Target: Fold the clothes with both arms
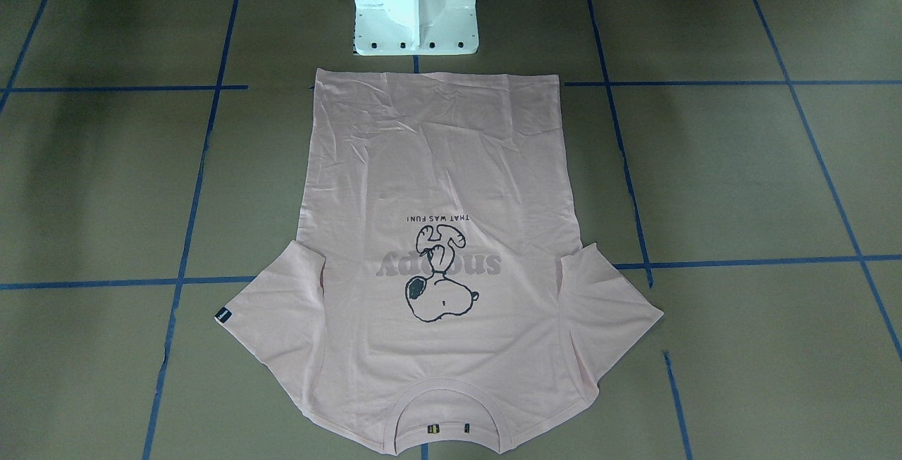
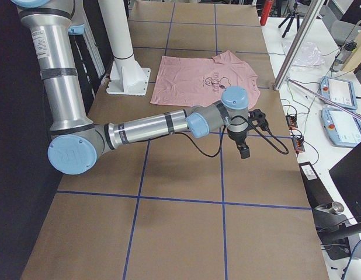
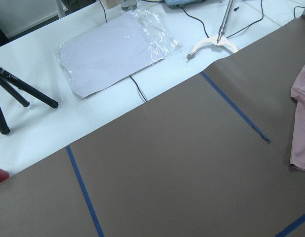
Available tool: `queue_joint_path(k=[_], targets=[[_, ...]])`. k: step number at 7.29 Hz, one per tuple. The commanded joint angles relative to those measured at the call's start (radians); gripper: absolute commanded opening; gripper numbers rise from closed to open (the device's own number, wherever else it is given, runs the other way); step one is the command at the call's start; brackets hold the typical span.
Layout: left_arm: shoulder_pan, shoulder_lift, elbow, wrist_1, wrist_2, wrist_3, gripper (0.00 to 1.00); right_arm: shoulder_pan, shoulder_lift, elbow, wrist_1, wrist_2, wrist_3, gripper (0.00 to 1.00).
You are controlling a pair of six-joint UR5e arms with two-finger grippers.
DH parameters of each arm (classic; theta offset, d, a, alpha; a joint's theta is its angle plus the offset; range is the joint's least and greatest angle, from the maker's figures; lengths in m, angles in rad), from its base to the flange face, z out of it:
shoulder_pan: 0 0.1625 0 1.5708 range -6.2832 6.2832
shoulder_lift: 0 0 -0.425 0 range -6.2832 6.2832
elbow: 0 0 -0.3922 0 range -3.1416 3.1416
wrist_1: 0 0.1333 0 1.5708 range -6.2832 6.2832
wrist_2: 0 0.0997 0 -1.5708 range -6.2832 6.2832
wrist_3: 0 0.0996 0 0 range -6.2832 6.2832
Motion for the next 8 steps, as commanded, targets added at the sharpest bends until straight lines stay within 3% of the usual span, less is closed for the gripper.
queue_joint_path(k=[1,3,4,6,8], targets=[[0.028,-0.043,0.026,-0.016,-0.001,-0.003,1.0,-0.019,0.091,-0.031,0.006,0.0,0.127,1.0],[0.057,-0.051,0.031,-0.078,-0.001,-0.004,1.0,-0.102,0.211,-0.072,0.01,-0.012,0.385,1.0],[0.08,-0.045,0.044,-0.118,0.004,-0.076,1.0,-0.149,0.251,-0.076,0.012,-0.059,0.474,1.0],[0.169,-0.051,0.043,-0.125,0.007,-0.281,1.0,-0.285,0.276,-0.097,0.146,-0.217,0.719,0.96],[0.201,-0.051,0.04,-0.142,0.009,-0.313,1.0,-0.455,0.277,-0.131,0.234,-0.419,0.881,0.77]])
